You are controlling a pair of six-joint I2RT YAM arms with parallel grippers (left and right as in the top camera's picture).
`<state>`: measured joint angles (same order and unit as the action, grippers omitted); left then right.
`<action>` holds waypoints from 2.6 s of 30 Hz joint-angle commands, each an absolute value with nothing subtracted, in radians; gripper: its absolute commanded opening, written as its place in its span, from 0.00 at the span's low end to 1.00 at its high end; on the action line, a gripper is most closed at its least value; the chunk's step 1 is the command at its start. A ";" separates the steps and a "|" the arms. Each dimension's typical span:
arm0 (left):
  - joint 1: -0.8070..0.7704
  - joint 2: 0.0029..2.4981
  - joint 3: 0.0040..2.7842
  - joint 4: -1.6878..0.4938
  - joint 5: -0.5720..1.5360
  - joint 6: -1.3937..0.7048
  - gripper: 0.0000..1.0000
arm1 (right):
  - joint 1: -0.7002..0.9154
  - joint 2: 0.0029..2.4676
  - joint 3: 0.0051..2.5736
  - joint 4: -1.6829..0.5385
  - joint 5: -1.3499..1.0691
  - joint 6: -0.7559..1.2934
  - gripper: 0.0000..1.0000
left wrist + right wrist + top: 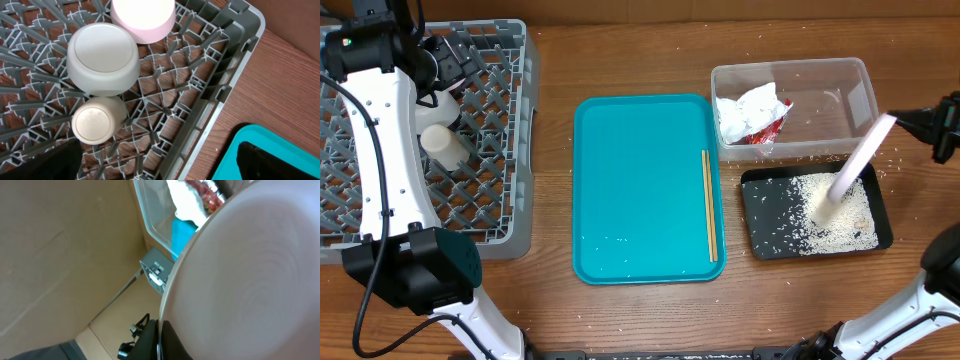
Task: Sort waste into correct bins and load items into the dishwasher
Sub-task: 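Tip the plate upright and shake remaining rice onto the black tray, then carry the plate left with the right gripper to the dish rack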
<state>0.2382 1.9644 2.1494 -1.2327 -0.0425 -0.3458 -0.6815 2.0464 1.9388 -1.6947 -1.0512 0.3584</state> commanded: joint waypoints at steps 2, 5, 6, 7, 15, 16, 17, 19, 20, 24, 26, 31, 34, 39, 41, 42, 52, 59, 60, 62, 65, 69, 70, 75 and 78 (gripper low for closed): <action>0.242 1.969 2.155 -1.229 -0.055 -0.363 1.00 | -0.686 1.991 1.936 -1.694 -1.067 0.351 0.03; 0.242 1.969 2.155 -1.230 -0.055 -0.363 1.00 | -0.678 1.987 1.936 -1.695 -1.128 0.351 0.03; 0.242 1.969 2.155 -1.230 -0.055 -0.363 1.00 | -0.675 1.983 1.936 -1.695 -1.141 0.351 0.03; 0.242 1.969 2.155 -1.230 -0.055 -0.363 1.00 | -0.673 1.977 1.936 -1.694 -1.147 0.351 0.03; 0.242 1.969 2.155 -1.230 -0.055 -0.363 1.00 | -0.631 1.851 1.938 -1.665 -1.272 0.353 0.04; 0.242 1.969 2.155 -1.229 -0.055 -0.363 1.00 | -0.613 1.835 1.938 -1.632 -1.284 0.357 0.04; 0.242 1.969 2.155 -1.230 -0.055 -0.363 1.00 | -0.586 1.818 1.938 -1.580 -1.285 0.376 0.04; 0.242 1.969 2.155 -1.230 -0.055 -0.363 1.00 | -0.526 1.795 1.938 -1.465 -1.285 0.416 0.04; 0.242 1.969 2.155 -1.230 -0.055 -0.363 1.00 | -0.487 1.788 1.938 -1.393 -1.285 0.435 0.04; 0.242 1.969 2.155 -1.229 -0.055 -0.363 1.00 | -0.297 1.789 1.938 -1.103 -1.280 0.507 0.04; 0.242 1.969 2.155 -1.230 -0.055 -0.363 1.00 | -0.196 1.792 1.938 -0.949 -1.260 0.552 0.04; 0.242 1.969 2.155 -1.229 -0.055 -0.363 1.00 | 0.073 1.797 1.938 -0.560 -1.073 0.618 0.04; 0.242 1.969 2.155 -1.230 -0.055 -0.363 1.00 | 0.237 1.806 1.938 -0.414 -0.872 0.619 0.04; 0.242 1.969 2.155 -1.230 -0.055 -0.363 1.00 | 0.393 1.864 1.938 -0.265 -0.745 0.660 0.04; 0.242 1.969 2.155 -1.230 -0.055 -0.363 1.00 | 0.424 1.905 1.938 -0.201 -0.742 0.710 0.04; 0.242 1.969 2.155 -1.230 -0.055 -0.363 1.00 | 0.434 1.927 1.938 -0.171 -0.743 0.740 0.04; 0.242 1.969 2.155 -1.230 -0.055 -0.363 1.00 | 0.478 2.154 1.938 0.279 -0.883 1.028 0.04; 0.242 1.969 2.155 -1.175 -0.028 -0.408 1.00 | 0.546 2.179 1.938 0.290 -0.828 1.030 0.03; 0.242 1.969 2.155 -1.171 -0.046 -0.402 1.00 | 0.564 2.185 1.938 0.290 -0.810 1.029 0.04; 0.249 1.969 2.155 -1.195 -0.144 -0.424 1.00 | 0.587 2.201 1.938 0.292 -0.784 1.036 0.03; 0.271 1.969 2.155 -1.271 -0.334 -0.586 1.00 | 0.611 2.229 1.938 0.331 -0.771 1.077 0.04; 0.327 1.969 2.155 -1.357 -0.491 -0.732 1.00 | 0.629 2.270 1.938 0.440 -0.770 1.116 0.04; 0.342 1.969 2.155 -1.369 -0.509 -0.745 1.00 | 0.632 2.273 1.938 0.450 -0.767 1.121 0.04; 0.442 1.969 2.155 -1.404 -0.517 -0.794 1.00 | 0.641 2.306 1.938 0.446 -0.749 1.127 0.04; 0.494 1.969 2.155 -1.412 -0.464 -0.793 1.00 | 0.649 2.319 1.938 0.442 -0.743 1.127 0.04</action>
<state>0.4477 1.9644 2.1494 -1.4044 -0.4557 -0.7349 0.6373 2.3089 1.9259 0.4316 -0.7647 1.1172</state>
